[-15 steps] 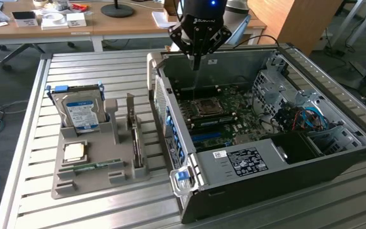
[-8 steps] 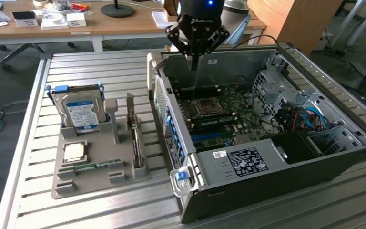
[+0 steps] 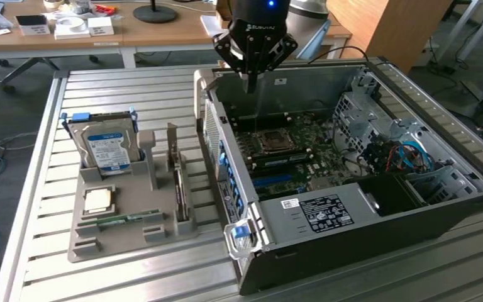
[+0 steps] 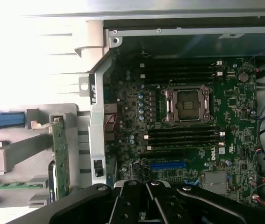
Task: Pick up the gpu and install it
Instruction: 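Reach for the gpu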
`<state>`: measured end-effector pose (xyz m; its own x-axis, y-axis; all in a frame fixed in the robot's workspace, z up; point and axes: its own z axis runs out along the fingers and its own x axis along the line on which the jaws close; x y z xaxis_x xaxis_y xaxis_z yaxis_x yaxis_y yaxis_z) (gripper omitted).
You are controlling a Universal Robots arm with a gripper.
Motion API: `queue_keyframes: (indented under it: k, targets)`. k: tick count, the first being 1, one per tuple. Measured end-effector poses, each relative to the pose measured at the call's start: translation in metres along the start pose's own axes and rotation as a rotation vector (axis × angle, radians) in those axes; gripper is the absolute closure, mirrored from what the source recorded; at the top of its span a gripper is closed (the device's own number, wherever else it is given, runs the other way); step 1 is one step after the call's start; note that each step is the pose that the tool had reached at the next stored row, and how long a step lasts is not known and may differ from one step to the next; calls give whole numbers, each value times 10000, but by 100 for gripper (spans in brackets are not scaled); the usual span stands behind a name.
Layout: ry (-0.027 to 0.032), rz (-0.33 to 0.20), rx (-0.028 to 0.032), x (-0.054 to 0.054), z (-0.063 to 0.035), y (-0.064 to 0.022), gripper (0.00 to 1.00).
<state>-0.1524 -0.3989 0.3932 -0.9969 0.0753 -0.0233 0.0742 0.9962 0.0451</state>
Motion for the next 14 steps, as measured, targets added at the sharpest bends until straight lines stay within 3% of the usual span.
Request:
queue_keyframes:
  k: [14]
  targets:
    - [1,0,0,92,-3,-7,89]
